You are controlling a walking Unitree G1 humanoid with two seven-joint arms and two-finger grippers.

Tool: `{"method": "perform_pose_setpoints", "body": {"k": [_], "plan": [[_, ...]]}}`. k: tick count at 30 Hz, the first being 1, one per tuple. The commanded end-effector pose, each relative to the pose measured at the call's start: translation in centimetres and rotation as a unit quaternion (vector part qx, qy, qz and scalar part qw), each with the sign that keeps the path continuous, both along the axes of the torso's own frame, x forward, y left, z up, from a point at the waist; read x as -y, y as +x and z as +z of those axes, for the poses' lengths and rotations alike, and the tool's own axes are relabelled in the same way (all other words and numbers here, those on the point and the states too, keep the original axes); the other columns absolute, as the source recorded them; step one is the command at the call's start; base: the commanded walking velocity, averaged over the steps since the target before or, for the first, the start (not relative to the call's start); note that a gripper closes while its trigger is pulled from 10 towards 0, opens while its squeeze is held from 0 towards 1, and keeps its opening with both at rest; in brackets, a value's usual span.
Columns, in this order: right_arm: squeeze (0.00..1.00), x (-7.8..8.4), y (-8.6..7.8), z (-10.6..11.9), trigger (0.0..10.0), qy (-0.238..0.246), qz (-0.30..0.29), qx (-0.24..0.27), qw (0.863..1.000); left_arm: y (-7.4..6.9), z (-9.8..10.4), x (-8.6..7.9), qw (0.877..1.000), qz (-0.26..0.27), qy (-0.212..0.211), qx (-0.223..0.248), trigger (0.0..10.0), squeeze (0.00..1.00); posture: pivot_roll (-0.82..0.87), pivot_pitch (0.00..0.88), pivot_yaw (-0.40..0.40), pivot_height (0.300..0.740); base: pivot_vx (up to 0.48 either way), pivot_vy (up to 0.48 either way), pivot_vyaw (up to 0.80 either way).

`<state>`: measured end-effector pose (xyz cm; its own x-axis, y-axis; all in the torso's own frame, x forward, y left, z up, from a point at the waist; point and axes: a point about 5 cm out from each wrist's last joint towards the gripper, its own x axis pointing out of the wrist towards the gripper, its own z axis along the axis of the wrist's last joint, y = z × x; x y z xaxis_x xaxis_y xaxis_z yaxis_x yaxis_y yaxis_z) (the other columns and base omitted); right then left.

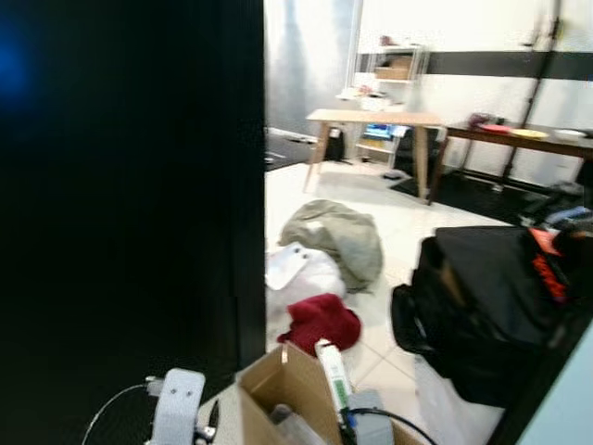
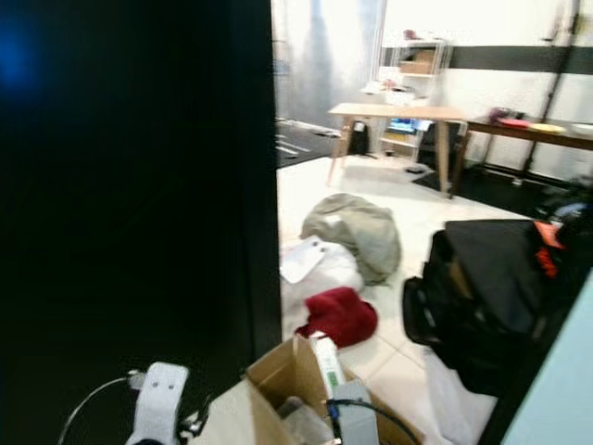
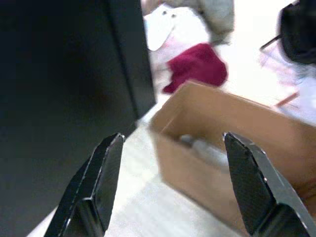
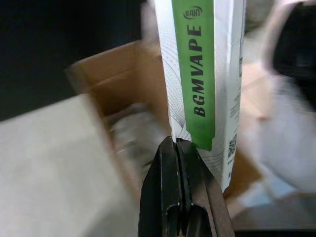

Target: Clean up the room

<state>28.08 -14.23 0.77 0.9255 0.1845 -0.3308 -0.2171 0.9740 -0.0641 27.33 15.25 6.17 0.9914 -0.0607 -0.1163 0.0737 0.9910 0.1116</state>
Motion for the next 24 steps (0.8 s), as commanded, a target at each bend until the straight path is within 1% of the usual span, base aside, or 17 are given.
{"method": "perform_pose_setpoints", "body": {"k": [1,10,13,15,24], "plan": [[0.00,-0.74,-0.21,-0.20,10.0,0.011,0.003,-0.005,1.000,-0.21,-0.31,-0.52,1.000,0.004,0.005,-0.008,10.0,0.00,0.06,0.062,-0.029,0.740,0.259,0.000,0.00],[0.00,-0.79,-0.32,-0.31,10.0,0.009,0.005,-0.009,1.000,-0.20,-0.31,-0.49,1.000,0.001,0.004,-0.010,10.0,0.00,0.06,0.069,-0.030,0.740,0.254,0.000,0.00],[0.00,-0.80,-0.37,-0.37,10.0,0.008,0.005,-0.011,1.000,-0.26,-0.30,-0.29,1.000,-0.007,-0.002,-0.009,10.0,0.00,0.06,0.070,-0.030,0.740,0.000,0.000,0.00],[0.00,-0.82,-0.38,-0.39,10.0,0.008,0.005,-0.012,1.000,-0.33,-0.36,-0.10,1.000,-0.015,0.003,-0.011,10.0,0.00,0.06,0.070,-0.030,0.740,0.000,0.000,0.00],[0.00,-0.72,-0.42,-0.43,10.0,0.006,0.003,-0.014,1.000,-0.39,-0.58,0.10,1.000,-0.021,0.008,-0.017,10.0,0.00,0.06,0.071,-0.029,0.740,0.000,0.000,0.00]]}}
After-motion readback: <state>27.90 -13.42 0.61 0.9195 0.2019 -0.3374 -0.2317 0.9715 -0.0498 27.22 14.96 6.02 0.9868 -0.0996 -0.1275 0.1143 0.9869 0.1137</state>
